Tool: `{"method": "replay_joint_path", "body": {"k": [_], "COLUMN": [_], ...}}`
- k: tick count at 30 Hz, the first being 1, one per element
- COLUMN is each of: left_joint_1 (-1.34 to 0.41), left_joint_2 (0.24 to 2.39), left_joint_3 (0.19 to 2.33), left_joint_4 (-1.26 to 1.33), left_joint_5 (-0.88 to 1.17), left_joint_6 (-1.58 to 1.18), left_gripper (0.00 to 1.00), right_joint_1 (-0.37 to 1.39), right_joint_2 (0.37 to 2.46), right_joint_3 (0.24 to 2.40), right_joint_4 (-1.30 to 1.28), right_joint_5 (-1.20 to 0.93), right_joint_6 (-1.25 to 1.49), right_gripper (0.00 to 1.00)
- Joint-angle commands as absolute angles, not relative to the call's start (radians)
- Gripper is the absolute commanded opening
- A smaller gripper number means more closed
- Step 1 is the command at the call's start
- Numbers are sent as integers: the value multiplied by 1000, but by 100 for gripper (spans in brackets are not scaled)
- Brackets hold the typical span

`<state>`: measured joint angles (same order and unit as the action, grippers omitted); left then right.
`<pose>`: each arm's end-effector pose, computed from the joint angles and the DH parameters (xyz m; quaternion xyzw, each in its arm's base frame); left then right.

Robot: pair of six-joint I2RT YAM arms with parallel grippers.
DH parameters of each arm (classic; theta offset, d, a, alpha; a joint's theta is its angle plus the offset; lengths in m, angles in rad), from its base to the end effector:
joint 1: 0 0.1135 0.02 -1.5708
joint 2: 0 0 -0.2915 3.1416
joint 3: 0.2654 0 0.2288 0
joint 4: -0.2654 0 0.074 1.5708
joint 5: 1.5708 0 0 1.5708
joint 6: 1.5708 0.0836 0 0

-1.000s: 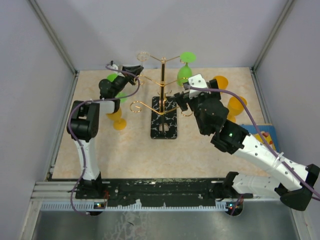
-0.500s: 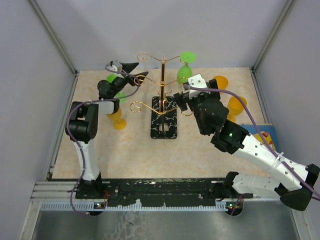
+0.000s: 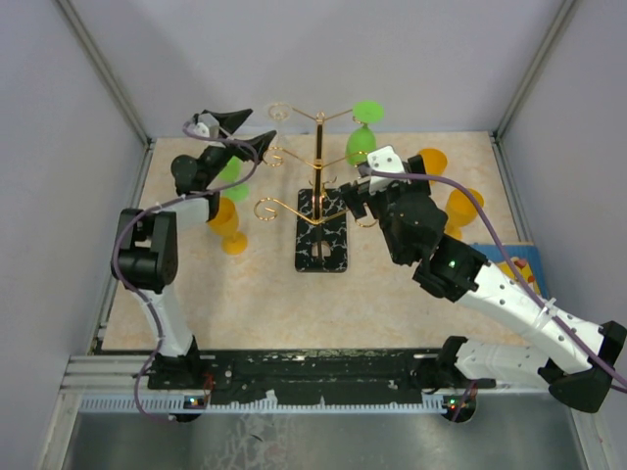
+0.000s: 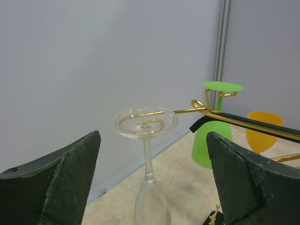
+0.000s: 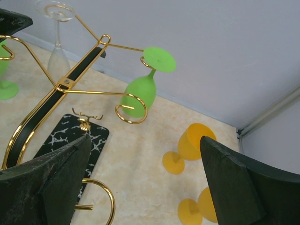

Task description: Place the wine glass upside down on the wine glass rack

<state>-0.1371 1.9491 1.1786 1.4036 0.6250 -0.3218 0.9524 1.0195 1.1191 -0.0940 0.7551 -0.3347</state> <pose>0.4314 -0.1089 0.3576 0.2334 0.4534 -0.3284 0.7950 0.1719 0.1427 0.4442 -0.1842 0.6812 -0.0473 0.7070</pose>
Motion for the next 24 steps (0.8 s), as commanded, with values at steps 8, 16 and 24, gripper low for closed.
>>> {"method": "replay_joint_path", "body": {"k": [8, 16, 24], "left_joint_1": [-93, -93, -91], "left_joint_2": [1719, 1498, 1706], "left_joint_3": [1004, 1061, 1541], "left_joint_4": [1304, 710, -23], "left_joint_5": [556, 319, 155], "left_joint_6": [-302, -174, -84], "left_gripper": [100, 100, 100], "right_joint_1": [945, 944, 944], "right_joint_2": [1017, 1006, 993], "right_joint_3": [1162, 1205, 1255], "right_joint_4": [-137, -198, -312], "right_joint_5": [739, 735, 731], "right_joint_6": [-285, -217, -124], "right_gripper": [99, 99, 99]}}
